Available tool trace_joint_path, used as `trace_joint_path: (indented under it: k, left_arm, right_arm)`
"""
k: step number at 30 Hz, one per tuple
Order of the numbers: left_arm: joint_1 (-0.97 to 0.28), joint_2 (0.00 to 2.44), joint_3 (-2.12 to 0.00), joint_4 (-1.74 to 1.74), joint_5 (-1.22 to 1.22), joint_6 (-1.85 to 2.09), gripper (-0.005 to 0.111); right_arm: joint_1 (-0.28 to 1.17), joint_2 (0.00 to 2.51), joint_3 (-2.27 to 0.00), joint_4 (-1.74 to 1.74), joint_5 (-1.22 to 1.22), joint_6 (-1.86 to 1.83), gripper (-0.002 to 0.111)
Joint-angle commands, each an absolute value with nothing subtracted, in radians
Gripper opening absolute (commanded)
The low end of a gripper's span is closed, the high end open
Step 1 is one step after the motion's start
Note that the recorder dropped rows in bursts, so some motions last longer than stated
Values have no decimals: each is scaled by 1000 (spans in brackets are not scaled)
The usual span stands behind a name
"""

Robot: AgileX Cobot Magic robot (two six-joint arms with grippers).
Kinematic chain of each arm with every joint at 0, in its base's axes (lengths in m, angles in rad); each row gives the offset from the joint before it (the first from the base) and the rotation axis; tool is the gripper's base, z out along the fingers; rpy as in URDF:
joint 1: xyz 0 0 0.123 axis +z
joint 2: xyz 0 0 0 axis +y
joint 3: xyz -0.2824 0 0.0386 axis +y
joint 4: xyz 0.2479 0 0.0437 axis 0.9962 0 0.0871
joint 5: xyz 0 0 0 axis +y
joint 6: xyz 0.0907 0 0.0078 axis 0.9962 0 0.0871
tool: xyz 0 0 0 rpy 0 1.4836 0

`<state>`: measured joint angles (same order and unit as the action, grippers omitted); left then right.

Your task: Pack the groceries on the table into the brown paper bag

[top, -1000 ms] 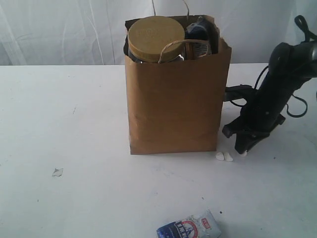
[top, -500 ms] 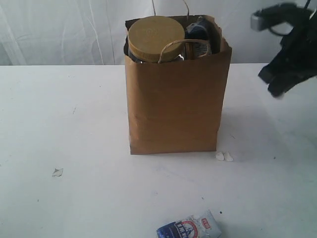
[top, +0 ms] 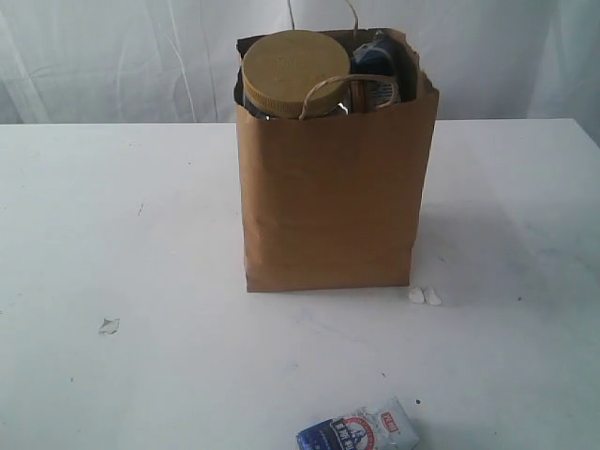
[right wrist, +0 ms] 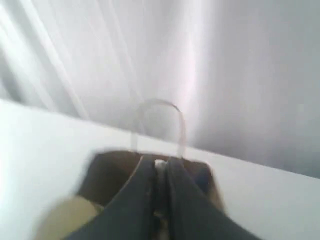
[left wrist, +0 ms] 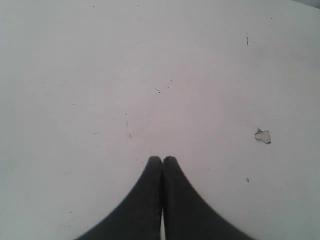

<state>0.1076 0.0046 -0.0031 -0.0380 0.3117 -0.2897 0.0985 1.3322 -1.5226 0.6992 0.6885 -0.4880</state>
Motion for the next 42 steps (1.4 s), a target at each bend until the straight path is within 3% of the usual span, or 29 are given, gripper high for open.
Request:
trace_joint_path:
  k: [1,5,9,18,27,42]
  left_arm:
    - [103,1,0,-44,334,-287,0]
    - [103,1,0,-44,334,-287,0]
    - [103,1,0,-44,334,-287,0]
    - [103,1,0,-44,334,-287,0]
    - [103,1,0,-44,334,-287,0]
    - [103,1,0,-44,334,-287,0]
  right_arm:
    - [131,1382,-1523,1197,592,-613,0]
    - [194,1471,-1523,1454,618,-847,0]
    - [245,1557,-1523,1480,632,-1002,0]
    - [250,1672,-1523,1478,611,-1010,1]
    - [250,1703,-1523,1404,606,-1010,17]
    - [250,1688,-1523,1348,664,-1010,17]
